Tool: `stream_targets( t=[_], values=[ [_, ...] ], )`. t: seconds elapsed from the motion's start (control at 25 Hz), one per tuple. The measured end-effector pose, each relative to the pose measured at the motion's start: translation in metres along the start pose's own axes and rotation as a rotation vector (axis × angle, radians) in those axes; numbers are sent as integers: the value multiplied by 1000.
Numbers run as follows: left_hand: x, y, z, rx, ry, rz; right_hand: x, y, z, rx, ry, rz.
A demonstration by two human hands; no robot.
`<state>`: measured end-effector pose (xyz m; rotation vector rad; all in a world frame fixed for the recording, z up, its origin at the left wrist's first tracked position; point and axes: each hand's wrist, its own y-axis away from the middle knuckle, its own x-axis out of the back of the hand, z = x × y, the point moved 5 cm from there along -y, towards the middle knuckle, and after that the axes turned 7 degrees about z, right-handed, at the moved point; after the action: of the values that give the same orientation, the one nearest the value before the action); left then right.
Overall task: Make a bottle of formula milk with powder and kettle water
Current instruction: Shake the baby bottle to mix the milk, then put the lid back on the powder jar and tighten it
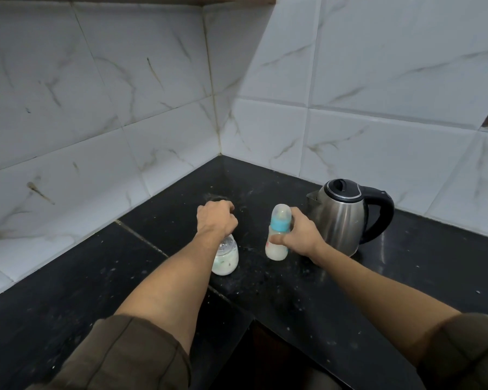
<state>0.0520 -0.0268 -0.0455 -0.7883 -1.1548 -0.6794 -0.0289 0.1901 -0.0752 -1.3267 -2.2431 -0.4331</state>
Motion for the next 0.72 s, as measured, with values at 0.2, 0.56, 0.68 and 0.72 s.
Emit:
stream_targets(
  t=[0.2, 0.56, 0.68, 0.72],
  values=[
    [-8, 1, -12, 16, 17, -1, -20, -2, 18, 63, 214, -21],
    [-5, 7, -30, 64, 88, 125, -32, -8, 40, 56, 245, -61],
    [-3, 8, -36, 75, 85, 136, -26, -9, 34, 71, 239, -113],
    [-1, 8, -38, 78, 81, 136, -20, -8, 27, 76, 206, -103]
  ],
)
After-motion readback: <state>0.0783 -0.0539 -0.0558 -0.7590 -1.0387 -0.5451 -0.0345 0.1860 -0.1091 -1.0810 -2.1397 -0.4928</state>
